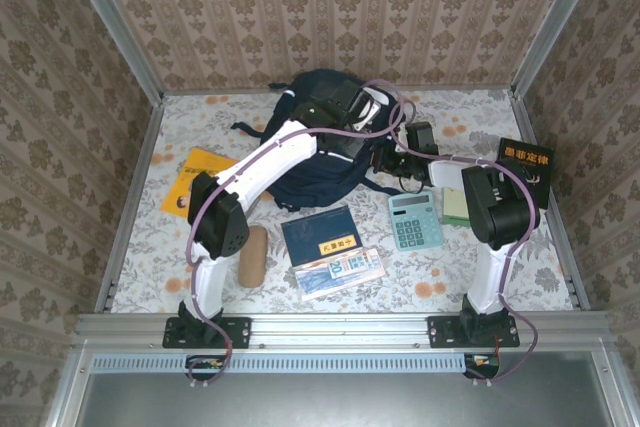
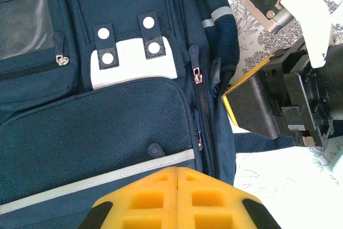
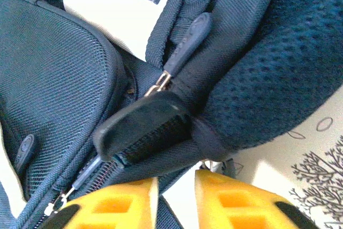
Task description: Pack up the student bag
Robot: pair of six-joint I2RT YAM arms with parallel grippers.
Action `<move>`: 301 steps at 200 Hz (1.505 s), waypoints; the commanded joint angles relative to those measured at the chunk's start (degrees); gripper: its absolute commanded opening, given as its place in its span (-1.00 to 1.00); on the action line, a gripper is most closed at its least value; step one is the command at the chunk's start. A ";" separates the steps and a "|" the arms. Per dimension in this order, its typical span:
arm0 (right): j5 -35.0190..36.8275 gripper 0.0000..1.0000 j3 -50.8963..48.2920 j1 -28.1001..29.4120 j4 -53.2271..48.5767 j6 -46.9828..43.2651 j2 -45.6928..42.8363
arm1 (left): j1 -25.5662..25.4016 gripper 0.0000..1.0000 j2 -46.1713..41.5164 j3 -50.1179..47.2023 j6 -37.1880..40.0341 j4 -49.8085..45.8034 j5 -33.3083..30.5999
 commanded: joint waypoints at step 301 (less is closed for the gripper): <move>7.29 -0.50 -12.18 -4.94 -2.19 -0.91 -17.57 | -5.90 0.04 5.36 -9.48 5.78 -2.38 4.32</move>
